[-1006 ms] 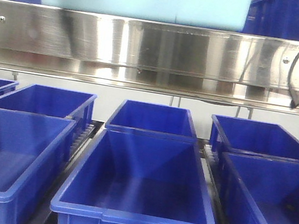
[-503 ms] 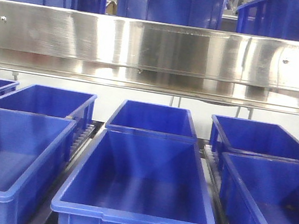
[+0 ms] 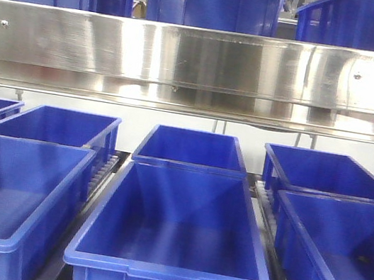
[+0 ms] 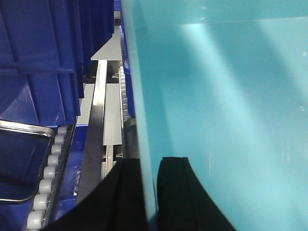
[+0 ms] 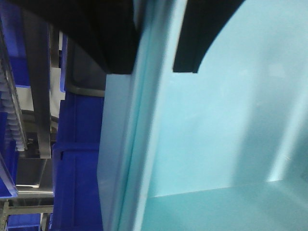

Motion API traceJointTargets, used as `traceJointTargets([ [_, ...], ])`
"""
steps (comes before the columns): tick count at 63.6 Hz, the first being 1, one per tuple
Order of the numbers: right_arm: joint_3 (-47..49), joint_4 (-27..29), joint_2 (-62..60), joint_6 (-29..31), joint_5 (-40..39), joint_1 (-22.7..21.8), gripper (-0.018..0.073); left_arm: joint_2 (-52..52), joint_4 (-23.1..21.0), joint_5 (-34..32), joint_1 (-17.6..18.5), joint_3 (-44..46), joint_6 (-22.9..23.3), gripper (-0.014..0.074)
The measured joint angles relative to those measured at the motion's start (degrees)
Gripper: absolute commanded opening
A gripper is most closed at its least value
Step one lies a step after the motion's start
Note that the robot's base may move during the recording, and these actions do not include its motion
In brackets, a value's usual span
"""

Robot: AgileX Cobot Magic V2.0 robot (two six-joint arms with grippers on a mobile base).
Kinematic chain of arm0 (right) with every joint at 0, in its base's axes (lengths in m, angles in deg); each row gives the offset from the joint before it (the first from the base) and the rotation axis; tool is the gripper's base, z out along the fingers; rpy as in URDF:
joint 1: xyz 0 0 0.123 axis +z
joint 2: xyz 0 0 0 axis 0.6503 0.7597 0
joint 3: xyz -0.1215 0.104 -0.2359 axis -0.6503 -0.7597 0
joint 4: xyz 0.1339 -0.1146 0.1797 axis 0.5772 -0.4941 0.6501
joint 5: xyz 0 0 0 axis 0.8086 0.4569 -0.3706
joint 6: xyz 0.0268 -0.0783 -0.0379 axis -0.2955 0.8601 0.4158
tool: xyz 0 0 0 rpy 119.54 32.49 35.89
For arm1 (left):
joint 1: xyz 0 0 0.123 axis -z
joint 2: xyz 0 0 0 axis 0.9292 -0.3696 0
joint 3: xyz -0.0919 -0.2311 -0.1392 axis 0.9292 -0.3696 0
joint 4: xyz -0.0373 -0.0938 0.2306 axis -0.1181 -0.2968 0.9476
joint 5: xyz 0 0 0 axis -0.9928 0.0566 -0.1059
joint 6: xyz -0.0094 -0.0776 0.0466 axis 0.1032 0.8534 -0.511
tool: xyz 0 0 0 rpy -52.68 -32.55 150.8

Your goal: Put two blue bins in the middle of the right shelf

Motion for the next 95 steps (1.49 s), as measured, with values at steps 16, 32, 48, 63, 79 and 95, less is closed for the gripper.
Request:
traceJointTargets([
  [16, 0.0, 0.0, 0.0, 0.1, 0.0, 0.0, -0.0153, 0.0, 0.0, 0.0, 0.0, 0.0, 0.0, -0.0111],
  [32, 0.0, 0.0, 0.0, 0.2, 0.0, 0.0, -0.0153, 0.0, 0.0, 0.0, 0.0, 0.0, 0.0, -0.0111],
  [48, 0.0, 0.0, 0.0, 0.2, 0.0, 0.0, -0.0153, 0.0, 0.0, 0.0, 0.0, 0.0, 0.0, -0.0111],
  [63, 0.0, 0.0, 0.0, 0.2, 0.0, 0.0, -0.0153, 0.0, 0.0, 0.0, 0.0, 0.0, 0.0, -0.0111],
  [79, 0.0, 0.0, 0.0, 0.3, 0.0, 0.0, -0.0153, 0.0, 0.0, 0.0, 0.0, 0.0, 0.0, -0.0111],
  [95, 0.0, 0.0, 0.0, 0.3, 0.0, 0.0, -0.0153, 0.0, 0.0, 0.0, 0.0, 0.0, 0.0, -0.0111],
])
